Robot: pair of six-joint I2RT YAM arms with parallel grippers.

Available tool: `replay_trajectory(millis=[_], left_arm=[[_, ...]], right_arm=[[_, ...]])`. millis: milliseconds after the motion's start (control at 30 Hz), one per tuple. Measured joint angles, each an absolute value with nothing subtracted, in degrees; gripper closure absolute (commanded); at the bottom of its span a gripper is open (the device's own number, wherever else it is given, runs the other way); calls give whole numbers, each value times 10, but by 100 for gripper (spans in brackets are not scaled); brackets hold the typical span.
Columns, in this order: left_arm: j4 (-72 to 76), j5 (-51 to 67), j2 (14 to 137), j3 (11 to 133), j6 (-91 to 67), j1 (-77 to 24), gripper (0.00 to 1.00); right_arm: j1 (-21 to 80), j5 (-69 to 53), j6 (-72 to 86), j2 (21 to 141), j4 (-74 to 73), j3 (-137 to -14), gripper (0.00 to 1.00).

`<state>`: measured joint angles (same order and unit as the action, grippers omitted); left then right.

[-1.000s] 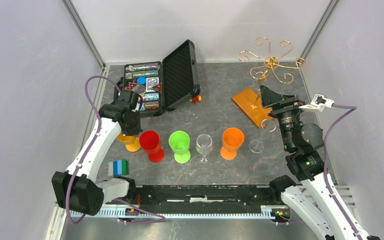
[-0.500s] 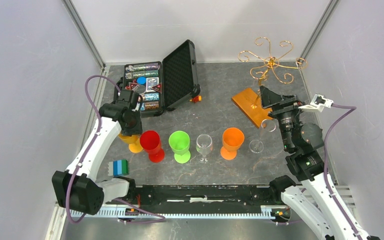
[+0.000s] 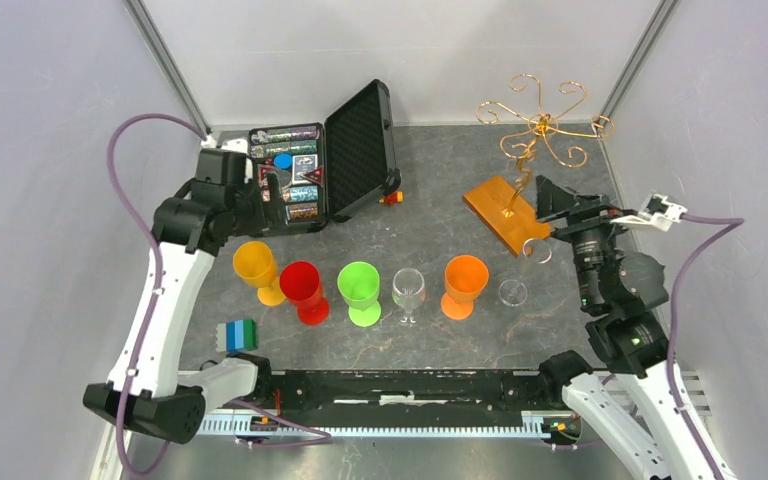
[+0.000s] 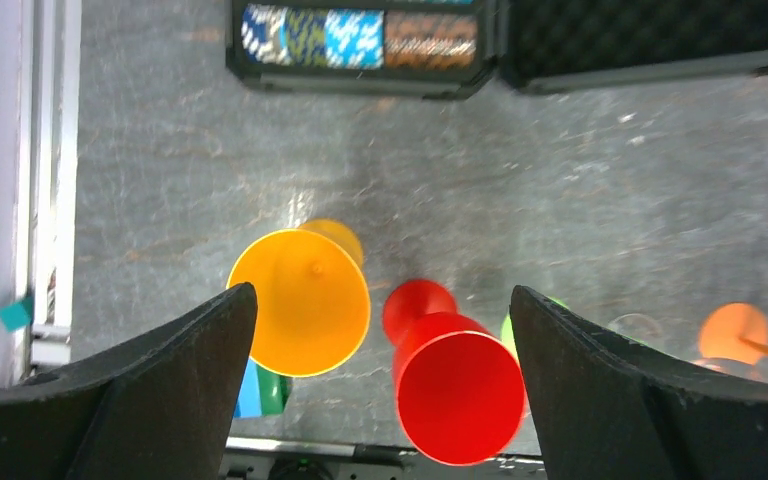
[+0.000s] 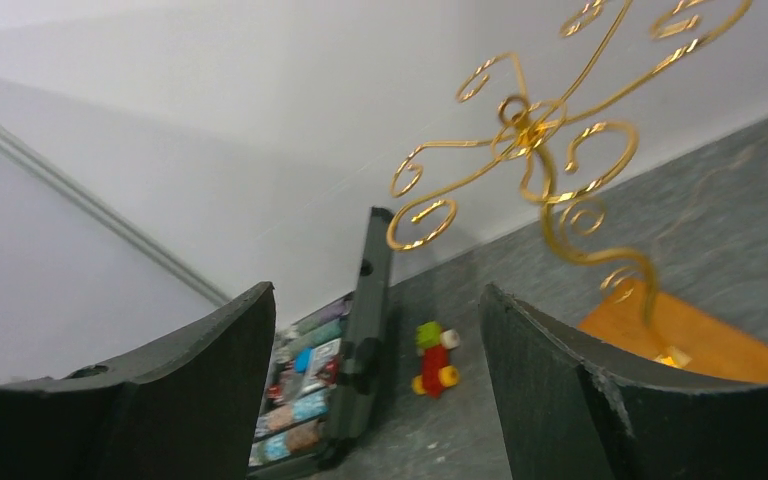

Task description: Take the wine glass off the wine glass rack

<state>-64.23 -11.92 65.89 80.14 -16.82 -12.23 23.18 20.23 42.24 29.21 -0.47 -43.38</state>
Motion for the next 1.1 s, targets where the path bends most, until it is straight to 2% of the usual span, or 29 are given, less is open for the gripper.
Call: replay_trajectory(millis=[267,667,1100], left_arm=[[-603,-43,553,846,-168,-122,0],[-546,-30,405,850,-159,-122,0],[-545,-76,321,845,-154,-122,0]], right_arm=[[232,332,243,262,-108,-557,20],[231,530,116,133,-159,-566,22],[231,581,91,84,-163,-568,22]])
